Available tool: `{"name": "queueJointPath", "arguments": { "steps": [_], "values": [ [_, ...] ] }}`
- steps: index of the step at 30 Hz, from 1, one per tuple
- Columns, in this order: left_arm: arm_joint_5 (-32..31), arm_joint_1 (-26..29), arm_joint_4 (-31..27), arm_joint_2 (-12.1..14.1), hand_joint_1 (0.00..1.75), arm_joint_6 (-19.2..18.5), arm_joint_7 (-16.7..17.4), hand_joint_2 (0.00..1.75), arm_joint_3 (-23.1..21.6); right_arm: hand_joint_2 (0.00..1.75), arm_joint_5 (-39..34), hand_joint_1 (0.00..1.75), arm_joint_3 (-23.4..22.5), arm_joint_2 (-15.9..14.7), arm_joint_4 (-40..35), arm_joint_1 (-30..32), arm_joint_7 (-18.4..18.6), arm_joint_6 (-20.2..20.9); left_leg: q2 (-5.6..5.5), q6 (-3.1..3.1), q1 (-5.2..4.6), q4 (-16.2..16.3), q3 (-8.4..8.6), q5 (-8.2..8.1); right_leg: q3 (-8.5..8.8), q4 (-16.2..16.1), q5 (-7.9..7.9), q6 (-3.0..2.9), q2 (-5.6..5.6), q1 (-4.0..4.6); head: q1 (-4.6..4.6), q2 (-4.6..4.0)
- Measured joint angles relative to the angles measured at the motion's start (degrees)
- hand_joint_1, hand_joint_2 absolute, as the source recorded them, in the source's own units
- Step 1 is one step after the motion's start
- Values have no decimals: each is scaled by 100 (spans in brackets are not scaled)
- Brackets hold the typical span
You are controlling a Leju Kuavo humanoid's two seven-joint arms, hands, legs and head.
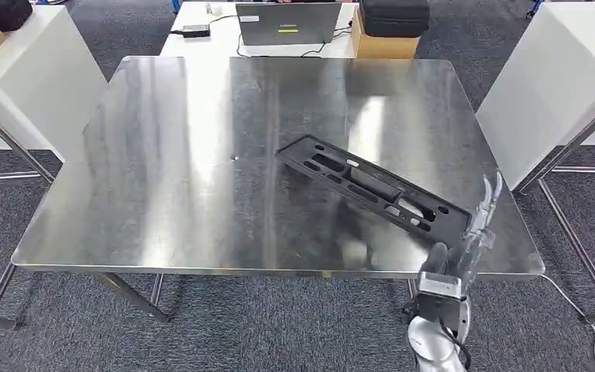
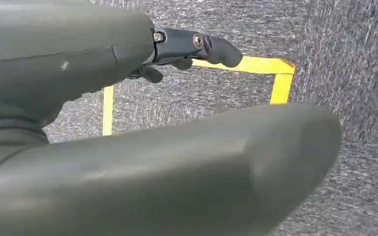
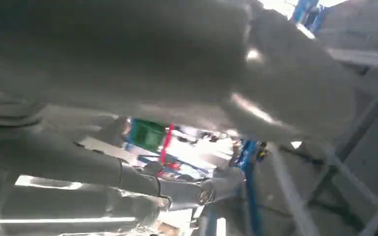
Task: Take the parts from the cabinet and place them on the table.
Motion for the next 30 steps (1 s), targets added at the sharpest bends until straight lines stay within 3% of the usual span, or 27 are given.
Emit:
{"name": "queueJointPath", "arguments": {
  "steps": [5, 9, 10, 11, 12, 13, 14, 15, 17, 18, 19, 20, 21, 23, 24, 25, 26, 28, 29, 30],
  "values": [
    [4, -15, 0, -4, 0, 13, 0, 0, 42, 0, -281, 0, -68, 99, -175, 247, -87, 118, 4, -5, 0, 0, 6, -4, 0, 0, -3, -4, 7, 0, 2, 0],
    [181, -15, 0, -7, 0, 129, 32, 0, 96, 0, -1107, 0, -138, 236, -184, 468, -181, 735, 3, -5, 0, 0, 7, -4, 4, 0, -2, -4, 7, -1, 2, 0],
    [270, -16, 0, -5, 0, 179, 59, 0, 159, 0, -1239, 0, -138, 286, -169, 535, -190, 895, 9, 53, -21, 37, -13, -35, 25, -27, 10, 17, 7, -78, -5, 0],
    [365, -16, 0, -7, 0, 234, 107, 0, 228, 0, -1321, 0, -135, 339, -140, 583, -196, 1004, 9, 70, -12, 33, -8, -32, 35, -35, 12, 19, 8, -63, -2, 0],
    [456, -15, 0, -9, 0, 264, 144, 0, 303, 0, -1347, 0, -135, 400, -106, 614, -201, 1049, 8, 101, -17, 26, 7, 18, 51, -45, 51, 63, 10, -57, -4, 0],
    [534, -16, 0, -26, 0, 276, 155, 0, 363, 0, -1344, 0, -133, 442, -79, 625, -203, 1078, 17, 138, 29, -79, 56, 86, 46, -44, 38, 75, 12, -7, -2, 0],
    [599, -22, 0, -55, 0, 284, 159, 0, 435, 0, -1334, 0, -133, 466, -18, 629, -207, 1084, 51, 136, 55, -135, 84, 135, -7, 54, -68, 53, -3, -15, 7, 0],
    [646, -25, -2, -64, 0, 310, 170, 0, 500, 0, -1305, 0, -131, 504, 27, 621, -207, 1080, 47, 174, 69, -141, 67, 153, -110, 339, -284, -5, 1, -6, 23, 0],
    [721, -23, 0, -103, 0, 378, 188, 0, 608, 0, -1286, 0, -131, 538, 103, 635, -207, 1069, 52, 173, 66, -141, 30, 164, -476, 1278, -751, -55, 0, -42, 24, 0],
    [765, -22, 0, -116, 0, 411, 194, 0, 654, 0, -1310, 0, -131, 555, 148, 634, -207, 1084, 58, 165, 68, -135, 3, 178, -624, 1673, -912, -44, 0, -48, 31, 0],
    [809, -21, 0, -131, 0, 437, 197, 0, 698, 175, -1353, 0, -131, 571, 201, 635, -205, 1122, 62, 146, 74, -135, -18, 195, -662, 1860, -959, 3, -2, -61, 39, 0],
    [833, -19, 0, -151, 0, 481, 197, 0, 745, 175, -1381, 0, -131, 588, 253, 633, -205, 1145, 63, 122, 81, -131, -40, 212, -555, 1737, -894, 68, -5, -86, 30, 0],
    [853, -17, 0, -179, 0, 499, 197, 0, 783, 175, -1404, 0, -131, 614, 290, 630, -203, 1174, 62, 95, 99, -128, -52, 226, -286, 1340, -736, 150, -11, -116, 39, 0],
    [922, -16, -2, -219, 0, 544, 186, 0, 872, 175, -1404, 0, -131, 695, 373, 600, -205, 1152, 59, 27, 118, -74, -78, 236, 464, 132, -433, 301, -64, -198, 42, 0],
    [938, -14, -9, -216, 0, 560, 181, 0, 901, 175, -1397, 0, -131, 726, 406, 569, -203, 1123, 52, -24, 109, -51, -122, 234, 613, 18, -467, 230, -28, -152, 74, 0],
    [935, -13, -9, -240, 0, 582, 173, 0, 920, 175, -1388, 0, -131, 763, 441, 587, -207, 1102, 44, -61, 87, -44, -105, 250, 519, 95, -368, 193, 24, -108, 40, 0],
    [946, -11, -9, -247, 0, 584, 168, 0, 949, 175, -1379, 0, -131, 783, 461, 579, -209, 1071, 31, -77, 79, 25, -136, 255, 496, 17, -419, 130, 25, -136, 50, 0],
    [953, -5, -11, -247, 0, 586, 164, 0, 1001, 175, -1369, 0, -127, 813, 513, 586, -212, 1071, 22, -129, 126, 30, -196, 299, 412, 60, -391, 58, 28, -163, 11, 0],
    [960, -2, -11, -247, 0, 588, 162, 0, 1027, 175, -1364, 0, -129, 835, 539, 576, -212, 1069, 25, -168, 158, 95, -243, 208, 412, 56, -347, -9, 19, -179, 11, 0],
    [966, -1, -11, -247, 0, 586, 159, 0, 1043, 175, -1364, 0, -131, 853, 555, 578, -212, 1062, 33, -198, 171, 271, -308, -43, 356, 55, -308, -72, 14, -162, -4, 0]
  ]
}}
